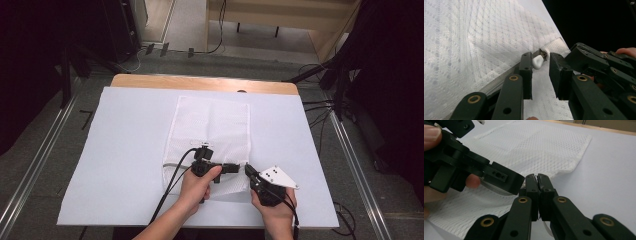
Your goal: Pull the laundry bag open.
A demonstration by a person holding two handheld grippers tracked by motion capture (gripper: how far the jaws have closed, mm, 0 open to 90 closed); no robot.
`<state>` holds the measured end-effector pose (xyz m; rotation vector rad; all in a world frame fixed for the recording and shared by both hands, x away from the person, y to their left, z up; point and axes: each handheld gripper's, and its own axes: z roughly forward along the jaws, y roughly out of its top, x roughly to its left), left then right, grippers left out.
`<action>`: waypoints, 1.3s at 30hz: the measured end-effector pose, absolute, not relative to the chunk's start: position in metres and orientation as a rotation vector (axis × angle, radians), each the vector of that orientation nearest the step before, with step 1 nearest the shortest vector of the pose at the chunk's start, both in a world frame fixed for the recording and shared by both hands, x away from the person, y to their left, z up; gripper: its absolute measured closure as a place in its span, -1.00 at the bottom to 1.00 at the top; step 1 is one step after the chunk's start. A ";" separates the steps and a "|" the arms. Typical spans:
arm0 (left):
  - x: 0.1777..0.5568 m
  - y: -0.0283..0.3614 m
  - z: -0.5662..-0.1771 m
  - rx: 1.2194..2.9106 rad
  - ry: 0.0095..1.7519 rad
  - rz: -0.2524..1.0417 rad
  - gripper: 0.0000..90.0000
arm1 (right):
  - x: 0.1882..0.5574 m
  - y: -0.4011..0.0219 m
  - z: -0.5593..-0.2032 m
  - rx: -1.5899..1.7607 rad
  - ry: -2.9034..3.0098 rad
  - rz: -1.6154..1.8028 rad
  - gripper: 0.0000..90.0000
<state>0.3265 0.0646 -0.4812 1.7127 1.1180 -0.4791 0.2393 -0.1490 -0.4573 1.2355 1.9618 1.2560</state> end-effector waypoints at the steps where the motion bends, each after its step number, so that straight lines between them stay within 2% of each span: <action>1: 0.327 0.064 -0.481 1.710 1.118 -0.476 0.63 | 0.239 -0.149 -0.457 1.236 1.964 1.256 1.00; 3: 0.327 0.064 -0.481 1.708 1.119 -0.466 0.66 | 0.239 -0.149 -0.458 1.242 1.967 1.257 1.00; 6: 0.327 0.064 -0.481 1.712 1.111 -0.463 0.89 | 0.240 -0.150 -0.458 1.246 1.976 1.263 1.00; 9: 0.326 0.064 -0.479 1.734 1.095 -0.440 0.94 | 0.240 -0.150 -0.458 1.261 1.992 1.272 1.00; 17: 0.323 0.064 -0.473 1.786 1.084 -0.346 0.95 | 0.240 -0.148 -0.456 1.253 1.998 1.233 1.00; 39: 0.321 0.069 -0.471 1.856 1.065 -0.249 0.94 | 0.239 -0.150 -0.454 1.260 1.984 1.221 1.00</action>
